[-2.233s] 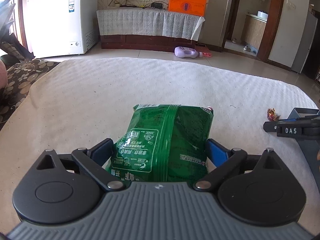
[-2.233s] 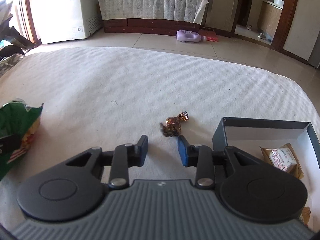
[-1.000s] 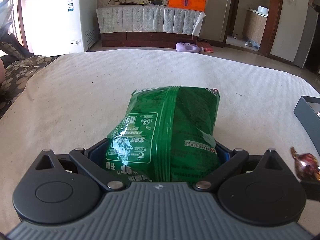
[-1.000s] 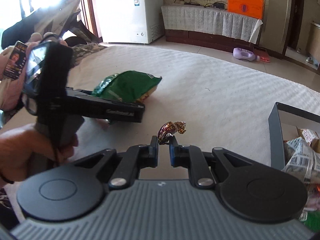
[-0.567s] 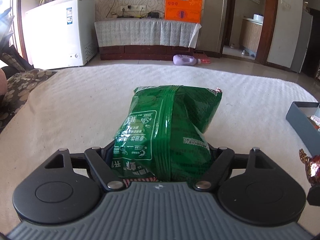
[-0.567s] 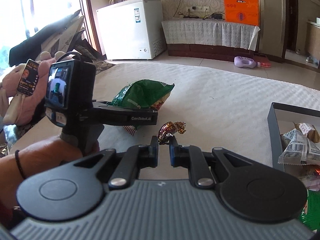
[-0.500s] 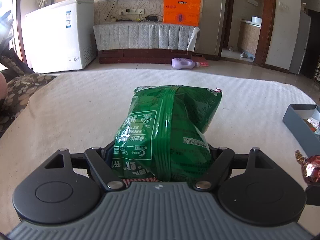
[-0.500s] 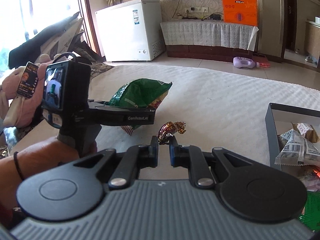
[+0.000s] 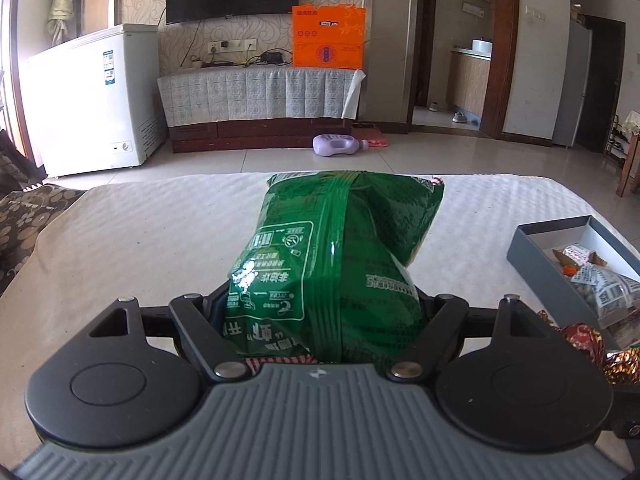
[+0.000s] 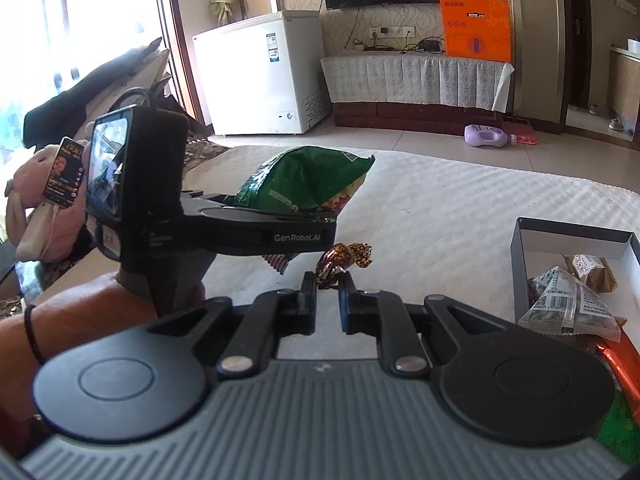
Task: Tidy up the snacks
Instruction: 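Carry the green snack bag over the box with the left gripper while the right carries the candy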
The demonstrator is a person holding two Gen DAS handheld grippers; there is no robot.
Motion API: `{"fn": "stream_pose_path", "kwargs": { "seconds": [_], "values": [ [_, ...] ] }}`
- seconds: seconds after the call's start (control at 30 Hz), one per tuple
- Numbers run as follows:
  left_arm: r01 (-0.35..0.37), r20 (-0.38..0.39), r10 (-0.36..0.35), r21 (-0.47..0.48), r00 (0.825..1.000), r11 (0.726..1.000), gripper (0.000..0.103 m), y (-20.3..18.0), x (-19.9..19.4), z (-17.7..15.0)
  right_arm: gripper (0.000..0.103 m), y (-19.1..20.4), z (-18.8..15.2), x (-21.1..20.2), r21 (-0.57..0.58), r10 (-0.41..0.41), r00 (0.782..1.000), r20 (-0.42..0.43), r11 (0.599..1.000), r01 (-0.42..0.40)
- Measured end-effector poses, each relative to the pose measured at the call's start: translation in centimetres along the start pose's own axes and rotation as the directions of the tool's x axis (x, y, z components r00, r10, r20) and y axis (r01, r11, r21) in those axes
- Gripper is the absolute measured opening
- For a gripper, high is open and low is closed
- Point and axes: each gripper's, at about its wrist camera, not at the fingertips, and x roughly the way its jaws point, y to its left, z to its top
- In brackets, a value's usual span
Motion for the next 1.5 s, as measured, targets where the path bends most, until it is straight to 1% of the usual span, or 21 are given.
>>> {"fn": "stream_pose_path", "kwargs": {
  "seconds": [0.23, 0.57, 1.03, 1.2, 1.5],
  "values": [
    [0.019, -0.004, -0.019, 0.017, 1.000, 1.000, 0.082, -2.3, -0.1, 0.3, 0.013, -1.0, 0.0, -1.5, 0.006, -0.010, 1.000, 0.017, 1.000, 0.010],
    [0.080, 0.016, -0.081, 0.048, 0.997, 0.996, 0.082, -6.6, -0.3, 1.4, 0.013, -3.2, -0.1, -4.2, 0.039, -0.032, 0.998, 0.048, 0.999, 0.030],
    [0.133, 0.010, -0.134, 0.049, 0.991, 0.990, 0.082, -11.9, 0.3, 2.1, 0.013, -6.4, -0.6, -7.2, 0.061, -0.074, 0.995, 0.071, 0.996, 0.070],
    [0.162, 0.007, -0.162, 0.058, 0.987, 0.985, 0.082, -13.7, 0.5, 2.3, 0.013, -7.7, -0.8, -8.3, 0.078, -0.099, 0.992, 0.074, 0.993, 0.093],
    [0.235, -0.001, -0.235, 0.063, 0.972, 0.970, 0.082, -18.2, 1.1, 2.2, 0.013, -10.1, -1.7, -9.7, 0.107, -0.148, 0.987, 0.068, 0.984, 0.141]
  ]
}}
